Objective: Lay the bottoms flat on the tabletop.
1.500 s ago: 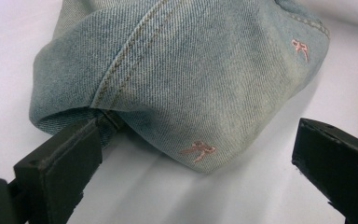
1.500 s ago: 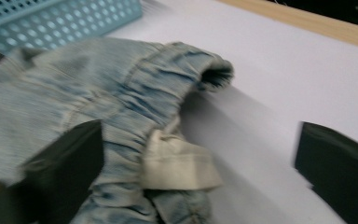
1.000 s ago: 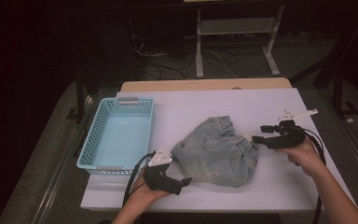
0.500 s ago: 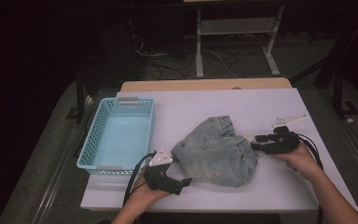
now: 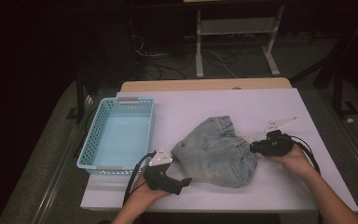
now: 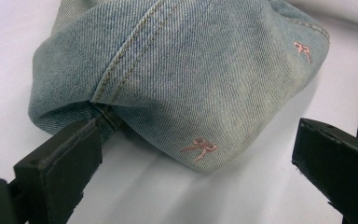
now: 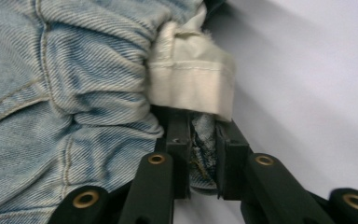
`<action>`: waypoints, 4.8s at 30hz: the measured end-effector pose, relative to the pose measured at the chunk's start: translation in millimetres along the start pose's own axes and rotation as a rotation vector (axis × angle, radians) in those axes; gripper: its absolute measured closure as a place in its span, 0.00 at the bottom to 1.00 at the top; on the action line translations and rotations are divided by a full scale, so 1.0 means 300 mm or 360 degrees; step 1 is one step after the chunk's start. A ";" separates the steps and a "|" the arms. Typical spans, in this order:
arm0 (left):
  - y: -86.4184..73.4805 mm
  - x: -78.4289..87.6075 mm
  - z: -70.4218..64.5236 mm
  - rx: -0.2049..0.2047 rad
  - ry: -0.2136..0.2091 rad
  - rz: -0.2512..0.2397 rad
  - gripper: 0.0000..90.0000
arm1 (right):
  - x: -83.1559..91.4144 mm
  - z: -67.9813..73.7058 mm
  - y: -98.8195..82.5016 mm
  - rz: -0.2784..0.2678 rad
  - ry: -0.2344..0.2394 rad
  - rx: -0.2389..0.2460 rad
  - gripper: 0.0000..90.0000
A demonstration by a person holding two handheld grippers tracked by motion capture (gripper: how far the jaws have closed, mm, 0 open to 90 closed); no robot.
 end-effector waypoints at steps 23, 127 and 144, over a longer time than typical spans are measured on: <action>-0.001 0.004 0.001 0.0003 0.0002 -0.0002 0.02 | 0.205 -0.158 0.009 -0.0208 -0.0435 -0.0115 0.87; -0.011 -0.037 -0.021 -0.0030 -0.0031 0.0052 0.02 | -0.133 -0.118 0.306 -0.0093 -0.0394 0.0057 0.91; -0.010 -0.040 -0.017 -0.0022 -0.0031 0.0051 0.02 | 0.074 -0.331 0.262 -0.0284 -0.0671 -0.0215 0.91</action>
Point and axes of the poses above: each handheld gripper's, and its own axes: x roughly backward along the jaws, y roughly out of its top, z roughly to its left, the point moved 10 cm from there along -x, roughly forward along the jaws
